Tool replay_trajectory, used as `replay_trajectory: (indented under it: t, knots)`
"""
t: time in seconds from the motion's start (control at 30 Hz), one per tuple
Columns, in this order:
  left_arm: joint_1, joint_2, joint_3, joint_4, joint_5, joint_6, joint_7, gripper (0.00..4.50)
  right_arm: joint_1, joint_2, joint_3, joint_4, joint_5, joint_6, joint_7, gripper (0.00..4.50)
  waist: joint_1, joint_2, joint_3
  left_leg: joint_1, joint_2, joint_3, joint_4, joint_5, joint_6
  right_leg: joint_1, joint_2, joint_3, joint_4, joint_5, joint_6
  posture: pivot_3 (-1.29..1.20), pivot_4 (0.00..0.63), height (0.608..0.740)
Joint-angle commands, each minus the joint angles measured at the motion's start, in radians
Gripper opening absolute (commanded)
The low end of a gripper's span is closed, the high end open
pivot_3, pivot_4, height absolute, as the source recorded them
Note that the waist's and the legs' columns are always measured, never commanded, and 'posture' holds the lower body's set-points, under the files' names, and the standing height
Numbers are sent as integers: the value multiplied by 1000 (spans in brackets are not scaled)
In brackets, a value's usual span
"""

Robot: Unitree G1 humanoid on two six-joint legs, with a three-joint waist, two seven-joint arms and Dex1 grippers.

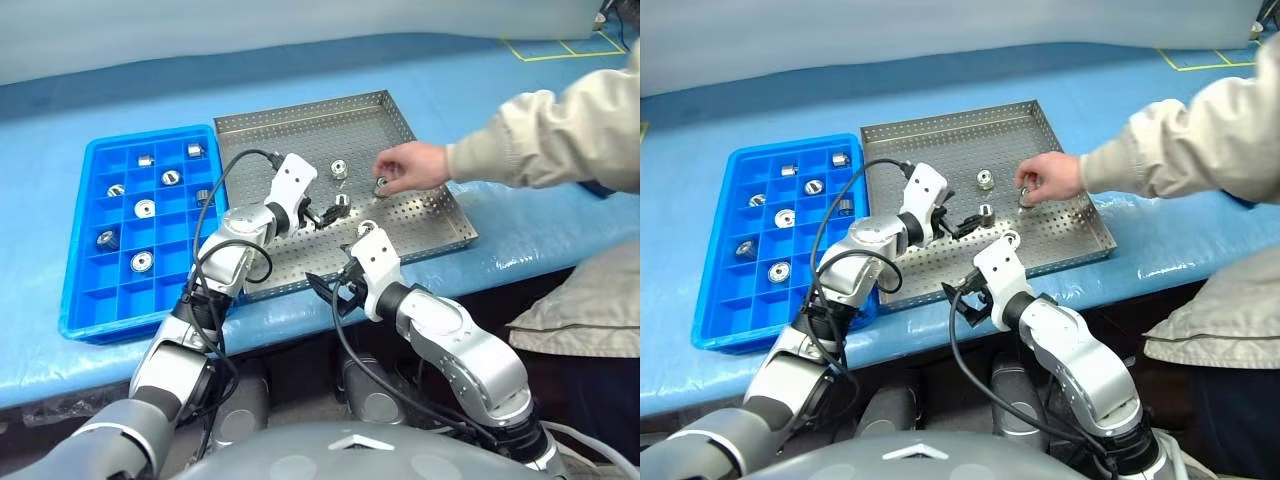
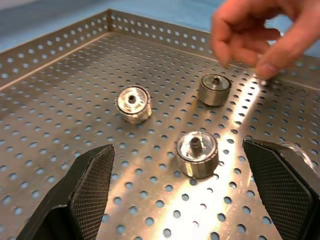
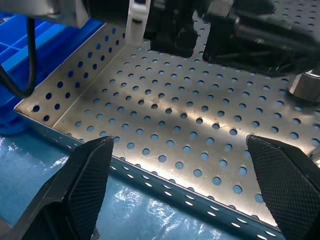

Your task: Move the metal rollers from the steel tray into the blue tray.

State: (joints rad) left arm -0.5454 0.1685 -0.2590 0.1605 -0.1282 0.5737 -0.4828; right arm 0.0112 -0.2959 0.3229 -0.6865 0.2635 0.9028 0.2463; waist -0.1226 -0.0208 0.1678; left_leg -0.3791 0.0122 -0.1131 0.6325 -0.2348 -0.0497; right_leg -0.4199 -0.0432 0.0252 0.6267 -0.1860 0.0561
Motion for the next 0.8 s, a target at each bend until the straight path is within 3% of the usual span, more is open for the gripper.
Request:
replay_trajectory:
  t: [0.03, 0.8]
  knots:
    - [-18, -10, -15, 3, 19, -35, -12, 4458, 3, 7, -11, -46, 0, -3, -11, 4500, -6, 0, 0, 0, 0, 0, 0, 0, 0, 0, 0, 0, 0, 0, 0, -209, 150, 740]
    - [18, -14, -24, -6, 65, -54, 2, 4458, -30, 11, 2, -22, 1, -7, 6, 4500, -8, 0, 0, 0, 0, 0, 0, 0, 0, 0, 0, 0, 0, 0, 0, -169, 150, 740]
